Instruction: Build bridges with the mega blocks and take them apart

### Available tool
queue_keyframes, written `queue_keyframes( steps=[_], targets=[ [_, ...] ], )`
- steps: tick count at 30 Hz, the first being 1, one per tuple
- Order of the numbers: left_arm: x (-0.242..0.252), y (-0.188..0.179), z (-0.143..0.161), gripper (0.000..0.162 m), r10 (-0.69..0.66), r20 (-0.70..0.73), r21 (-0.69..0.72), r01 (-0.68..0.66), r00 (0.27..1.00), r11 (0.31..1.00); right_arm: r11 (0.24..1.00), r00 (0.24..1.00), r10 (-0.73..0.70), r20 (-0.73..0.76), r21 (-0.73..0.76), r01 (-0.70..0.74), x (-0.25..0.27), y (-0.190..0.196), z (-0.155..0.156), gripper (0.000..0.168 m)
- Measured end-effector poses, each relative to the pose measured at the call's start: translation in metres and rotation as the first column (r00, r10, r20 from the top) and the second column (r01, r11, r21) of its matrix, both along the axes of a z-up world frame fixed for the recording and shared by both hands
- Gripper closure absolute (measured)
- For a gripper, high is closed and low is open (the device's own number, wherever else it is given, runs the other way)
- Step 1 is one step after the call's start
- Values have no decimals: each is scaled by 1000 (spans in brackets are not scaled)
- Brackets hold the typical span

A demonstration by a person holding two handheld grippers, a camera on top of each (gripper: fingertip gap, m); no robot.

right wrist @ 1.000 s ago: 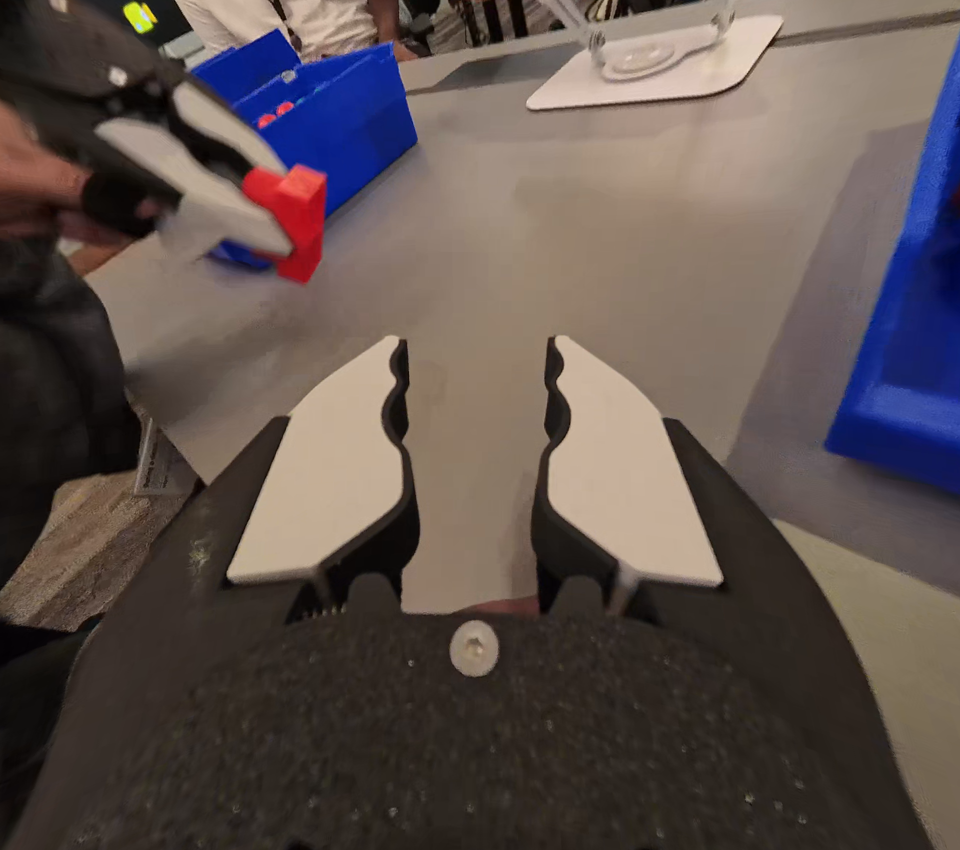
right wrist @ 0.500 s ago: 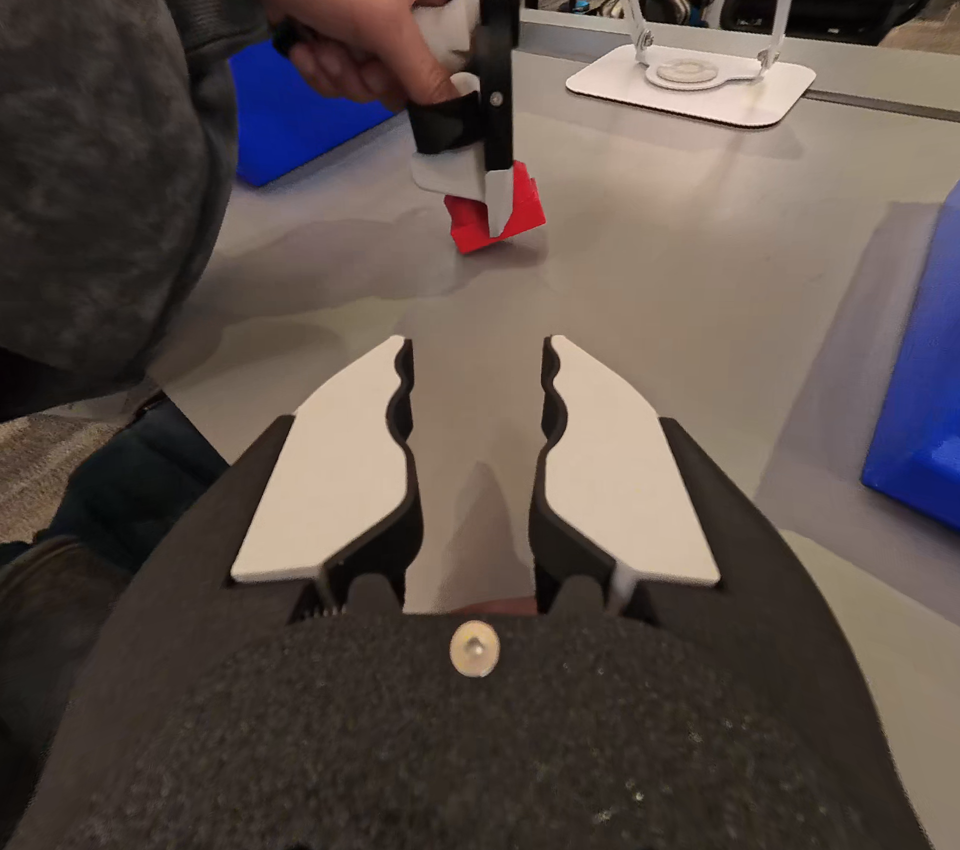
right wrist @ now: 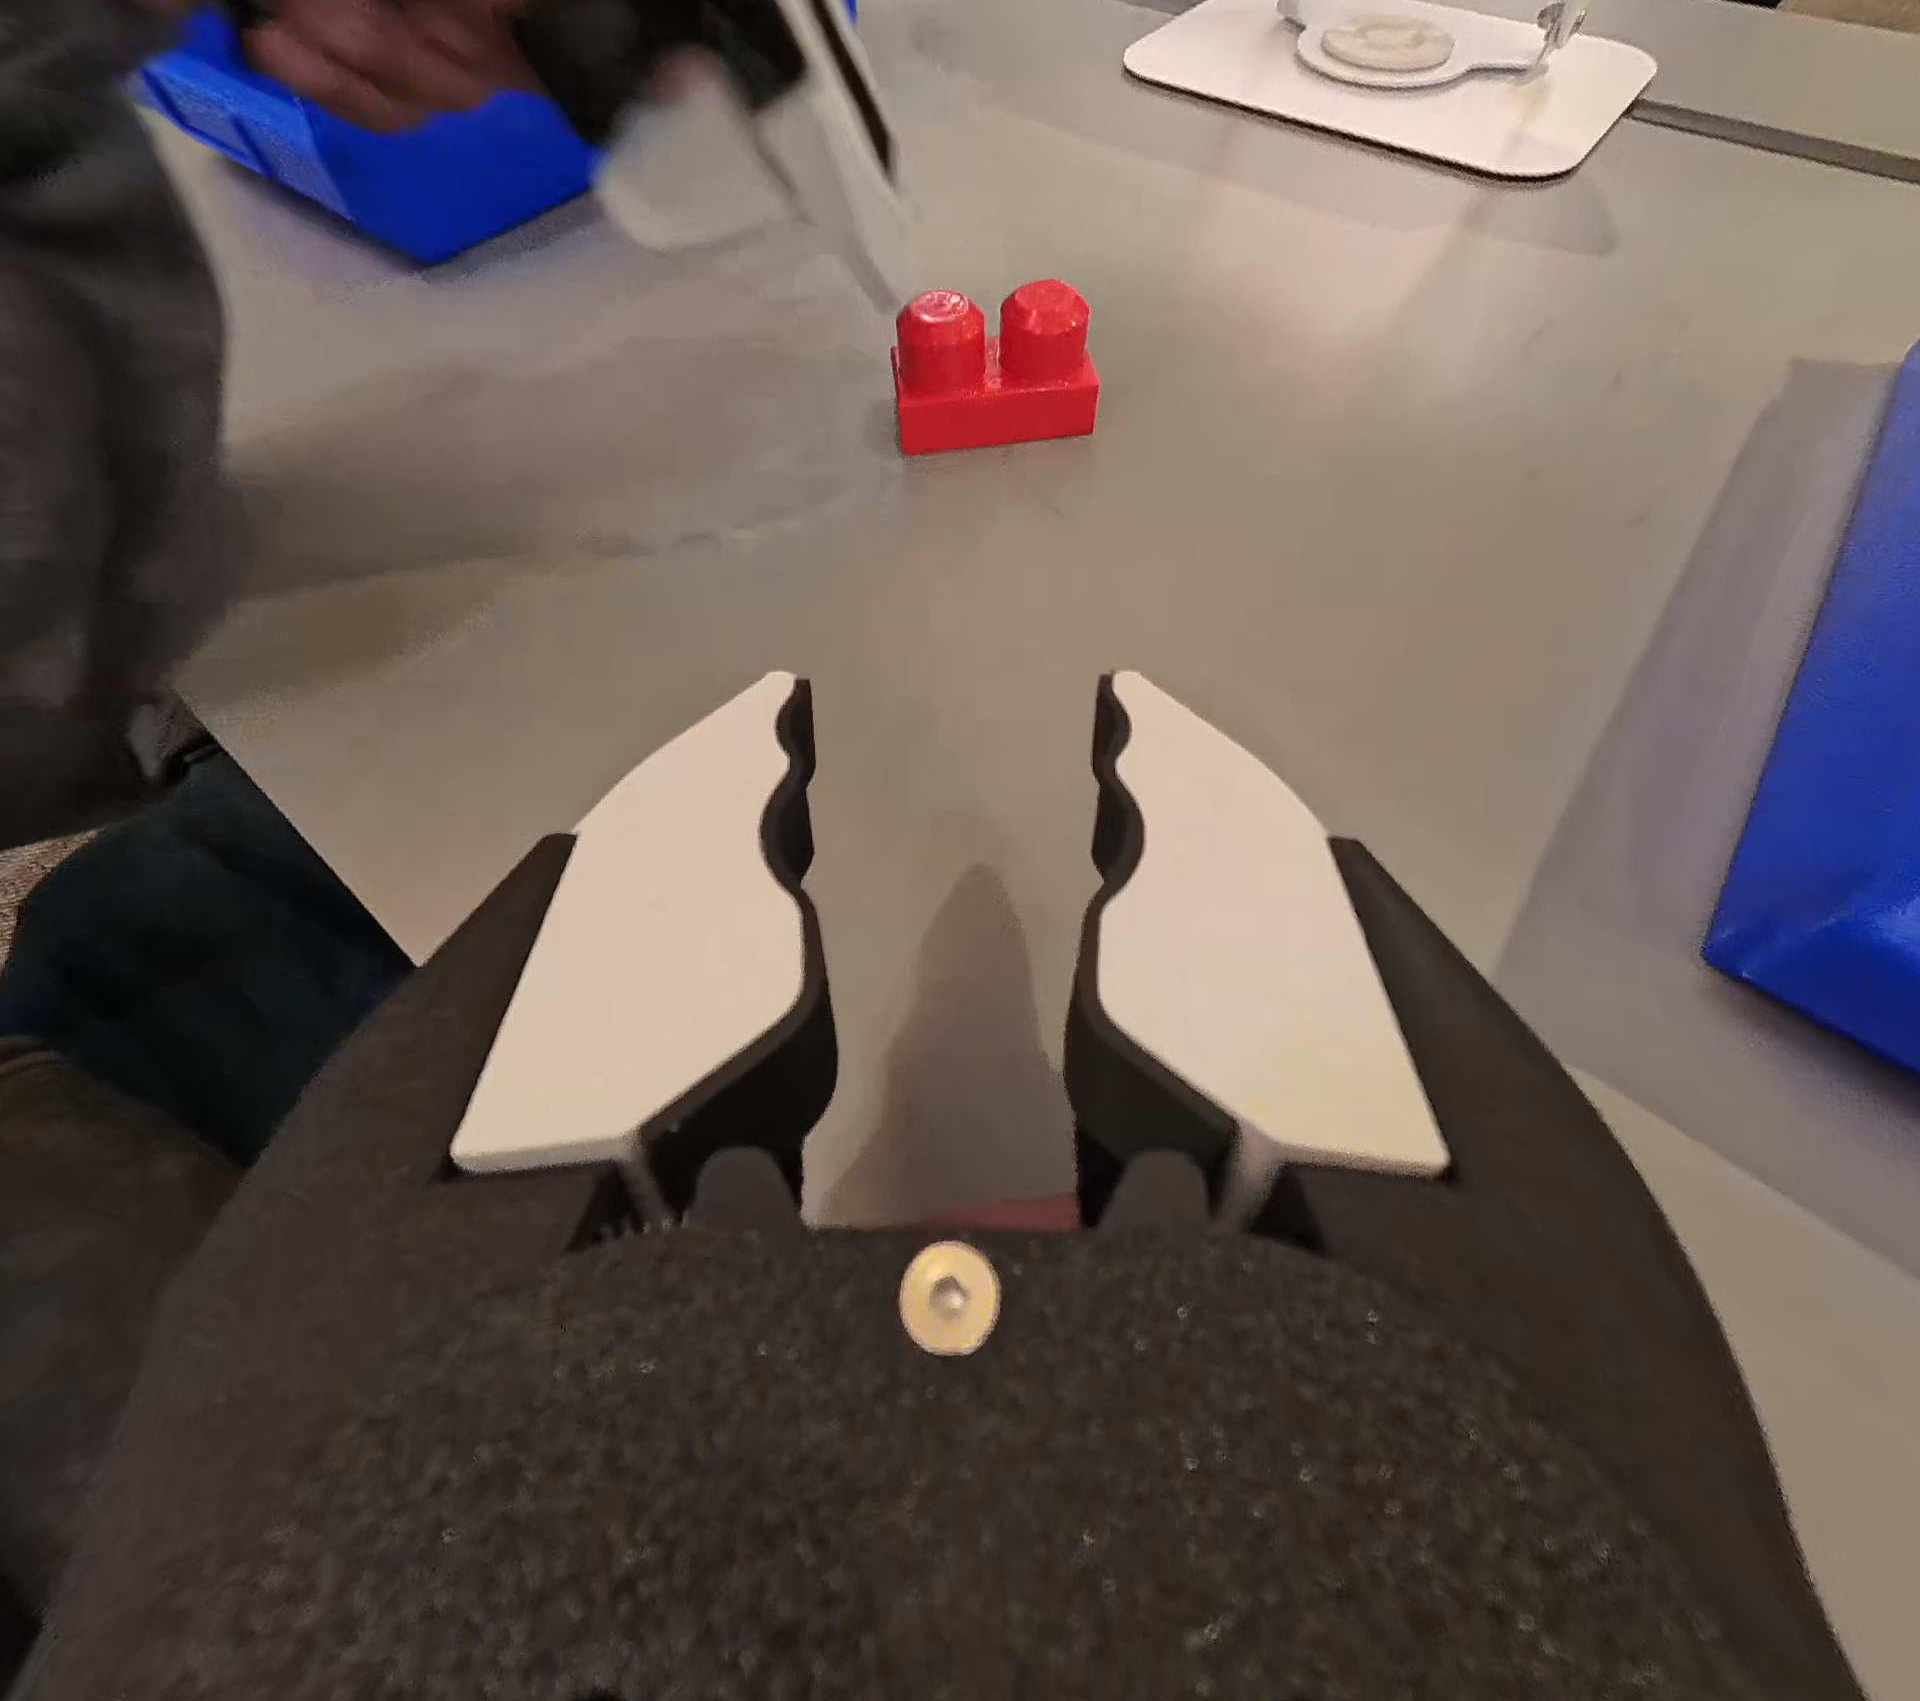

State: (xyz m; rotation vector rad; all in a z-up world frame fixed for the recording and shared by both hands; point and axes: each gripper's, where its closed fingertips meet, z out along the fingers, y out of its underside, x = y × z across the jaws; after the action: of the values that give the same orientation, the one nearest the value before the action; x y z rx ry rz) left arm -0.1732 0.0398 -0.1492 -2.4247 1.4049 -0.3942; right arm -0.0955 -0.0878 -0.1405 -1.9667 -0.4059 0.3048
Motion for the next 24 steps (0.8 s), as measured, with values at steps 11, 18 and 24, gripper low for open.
queue_keyframes(
  steps=[11, 18, 24],
  targets=[
    [-82, -123, 20, 114, -54, 630, 240, -128, 774, 962, 993, 994, 83, 69, -86, -77, -35, 77, 1, 95],
    [-74, -148, 23, 114, -92, 675, 190, -52, 732, 980, 980, 976, 57, 209, -199, -14, -55, 146, -35, 88],
    [-75, -150, 13, 114, -108, 648, 196, -29, 754, 980, 987, 983, 55, 174, -160, -27, -50, 147, -19, 100]
  ],
)
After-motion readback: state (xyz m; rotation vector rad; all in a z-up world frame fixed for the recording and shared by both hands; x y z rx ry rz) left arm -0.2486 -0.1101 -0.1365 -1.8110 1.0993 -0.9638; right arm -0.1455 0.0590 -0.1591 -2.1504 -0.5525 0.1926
